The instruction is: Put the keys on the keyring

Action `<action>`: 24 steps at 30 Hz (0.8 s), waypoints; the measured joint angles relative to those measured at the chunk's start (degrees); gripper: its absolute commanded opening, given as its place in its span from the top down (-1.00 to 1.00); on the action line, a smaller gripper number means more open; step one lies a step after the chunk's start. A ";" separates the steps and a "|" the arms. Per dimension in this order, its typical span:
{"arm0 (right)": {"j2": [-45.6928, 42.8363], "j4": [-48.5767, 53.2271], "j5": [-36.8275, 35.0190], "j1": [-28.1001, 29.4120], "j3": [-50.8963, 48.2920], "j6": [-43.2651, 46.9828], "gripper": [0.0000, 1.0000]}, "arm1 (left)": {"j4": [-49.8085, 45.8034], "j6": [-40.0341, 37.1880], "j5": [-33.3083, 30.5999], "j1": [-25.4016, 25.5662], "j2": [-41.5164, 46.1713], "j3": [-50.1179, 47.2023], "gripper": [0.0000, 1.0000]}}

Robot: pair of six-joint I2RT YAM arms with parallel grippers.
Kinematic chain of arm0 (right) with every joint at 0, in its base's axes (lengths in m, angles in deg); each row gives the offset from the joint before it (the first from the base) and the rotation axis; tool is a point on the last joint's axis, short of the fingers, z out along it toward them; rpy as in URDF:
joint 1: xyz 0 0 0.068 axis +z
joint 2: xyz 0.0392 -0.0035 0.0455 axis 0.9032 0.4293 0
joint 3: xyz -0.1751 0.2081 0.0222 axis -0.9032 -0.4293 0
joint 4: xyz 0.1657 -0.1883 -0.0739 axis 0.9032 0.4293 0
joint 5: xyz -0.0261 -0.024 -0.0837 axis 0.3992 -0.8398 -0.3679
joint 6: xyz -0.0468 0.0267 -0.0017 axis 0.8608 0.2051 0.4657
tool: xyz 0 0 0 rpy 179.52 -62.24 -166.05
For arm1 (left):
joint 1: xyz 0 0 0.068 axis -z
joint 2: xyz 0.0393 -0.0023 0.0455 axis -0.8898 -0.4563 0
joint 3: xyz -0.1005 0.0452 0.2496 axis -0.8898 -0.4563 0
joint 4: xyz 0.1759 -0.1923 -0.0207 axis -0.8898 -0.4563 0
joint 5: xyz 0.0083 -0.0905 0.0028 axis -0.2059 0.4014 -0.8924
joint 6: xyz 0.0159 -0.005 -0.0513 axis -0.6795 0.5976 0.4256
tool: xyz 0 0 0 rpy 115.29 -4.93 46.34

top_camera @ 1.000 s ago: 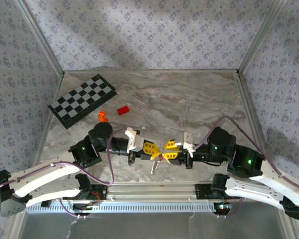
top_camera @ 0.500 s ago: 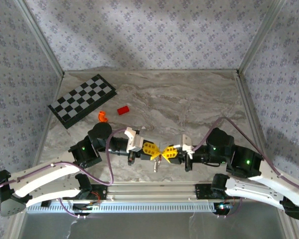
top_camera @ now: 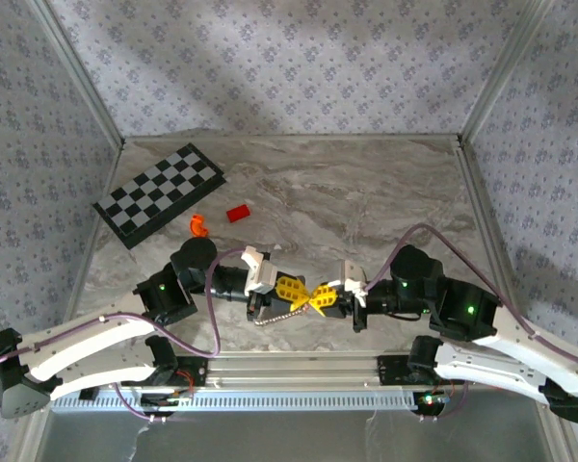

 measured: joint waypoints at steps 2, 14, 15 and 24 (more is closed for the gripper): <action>0.00 -0.09 0.33 -0.09 0.00 0.00 0.93 | 0.13 0.17 0.35 0.00 0.00 0.00 1.00; -2.21 -1.07 0.11 -0.59 -0.68 -0.26 0.40 | 2.36 0.39 1.16 0.02 0.02 -0.04 1.00; -2.60 -1.27 0.02 -0.59 -0.94 -0.33 0.40 | 2.58 0.39 1.14 0.02 0.02 -0.04 1.00; -4.94 -2.84 -0.20 -0.59 -3.91 -2.25 0.39 | 2.82 0.61 1.11 0.02 0.00 -0.04 1.00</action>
